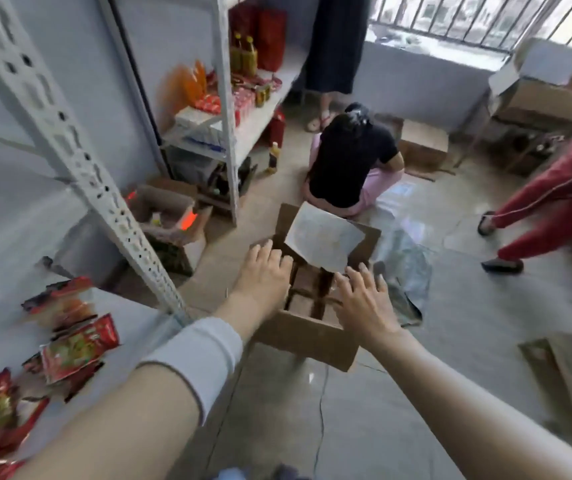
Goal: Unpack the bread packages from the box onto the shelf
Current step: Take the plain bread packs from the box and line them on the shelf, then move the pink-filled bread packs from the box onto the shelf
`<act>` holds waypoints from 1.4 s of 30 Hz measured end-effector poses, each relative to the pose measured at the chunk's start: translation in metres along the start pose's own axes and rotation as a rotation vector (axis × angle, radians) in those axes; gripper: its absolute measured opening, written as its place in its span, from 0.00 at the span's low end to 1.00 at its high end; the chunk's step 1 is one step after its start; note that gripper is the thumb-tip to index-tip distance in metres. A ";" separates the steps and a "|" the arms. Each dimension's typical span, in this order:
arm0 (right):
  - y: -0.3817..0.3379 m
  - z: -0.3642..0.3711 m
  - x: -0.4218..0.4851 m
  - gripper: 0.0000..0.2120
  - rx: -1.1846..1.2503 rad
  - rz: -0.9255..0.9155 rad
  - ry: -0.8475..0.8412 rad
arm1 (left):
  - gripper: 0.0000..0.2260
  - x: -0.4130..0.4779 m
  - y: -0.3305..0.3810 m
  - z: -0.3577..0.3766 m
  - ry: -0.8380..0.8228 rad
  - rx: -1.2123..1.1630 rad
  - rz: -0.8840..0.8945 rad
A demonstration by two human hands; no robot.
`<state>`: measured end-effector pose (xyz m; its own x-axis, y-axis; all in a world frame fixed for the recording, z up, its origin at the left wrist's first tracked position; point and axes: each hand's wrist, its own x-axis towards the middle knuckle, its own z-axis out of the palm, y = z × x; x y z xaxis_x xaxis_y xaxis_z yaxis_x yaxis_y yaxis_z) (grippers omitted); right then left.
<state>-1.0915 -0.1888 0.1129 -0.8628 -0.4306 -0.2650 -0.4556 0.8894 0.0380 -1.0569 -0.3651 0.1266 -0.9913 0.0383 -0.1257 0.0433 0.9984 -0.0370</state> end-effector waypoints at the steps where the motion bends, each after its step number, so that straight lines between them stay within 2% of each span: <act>1: 0.019 0.011 0.003 0.27 0.016 0.042 -0.026 | 0.21 0.017 0.014 0.012 -0.052 -0.013 0.040; 5: 0.071 0.044 0.033 0.27 0.042 0.130 -0.121 | 0.23 0.078 0.040 0.048 -0.100 -0.015 0.110; 9: 0.090 0.075 0.078 0.27 0.040 0.161 -0.181 | 0.21 0.139 0.044 0.088 -0.160 -0.031 0.158; 13: 0.106 0.143 0.151 0.28 0.144 0.240 -0.193 | 0.22 0.234 0.040 0.152 -0.222 -0.105 0.196; 15: 0.106 0.187 0.178 0.27 0.249 0.278 -0.230 | 0.23 0.278 0.037 0.189 -0.309 -0.078 0.222; 17: 0.109 0.225 0.203 0.26 0.332 0.303 -0.256 | 0.22 0.324 0.037 0.229 -0.270 -0.039 0.284; 20: 0.109 0.290 0.231 0.24 0.423 0.368 -0.289 | 0.15 0.376 0.030 0.292 -0.219 0.014 0.328; 23: 0.111 0.336 0.252 0.25 0.453 0.444 -0.420 | 0.17 0.398 0.023 0.340 -0.227 -0.053 0.297; 25: 0.111 0.362 0.261 0.25 0.499 0.556 -0.497 | 0.15 0.396 0.027 0.370 -0.189 -0.102 0.304; 26: 0.111 0.372 0.264 0.25 0.534 0.628 -0.533 | 0.15 0.390 0.031 0.382 -0.242 -0.178 0.283; 29: 0.107 0.398 0.272 0.30 0.604 0.780 -0.615 | 0.21 0.376 0.047 0.421 -0.468 -0.257 -0.041; 32: 0.103 0.420 0.276 0.35 0.650 0.869 -0.659 | 0.30 0.372 0.056 0.458 -0.471 -0.391 -0.401; 37: 0.102 0.419 0.275 0.34 0.898 1.031 -0.529 | 0.40 0.384 0.077 0.469 -0.390 -0.530 -0.734; 40: 0.107 0.410 0.275 0.36 0.874 1.053 -0.536 | 0.46 0.388 0.072 0.468 -0.293 -0.697 -0.811; 42: 0.109 0.407 0.276 0.35 0.825 1.068 -0.573 | 0.43 0.390 0.065 0.469 -0.298 -0.733 -0.832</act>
<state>-1.2897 -0.1477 -0.3486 -0.4093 0.4179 -0.8111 0.7517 0.6582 -0.0401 -1.3828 -0.3055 -0.3903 -0.6057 -0.5589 -0.5663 -0.7913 0.4979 0.3550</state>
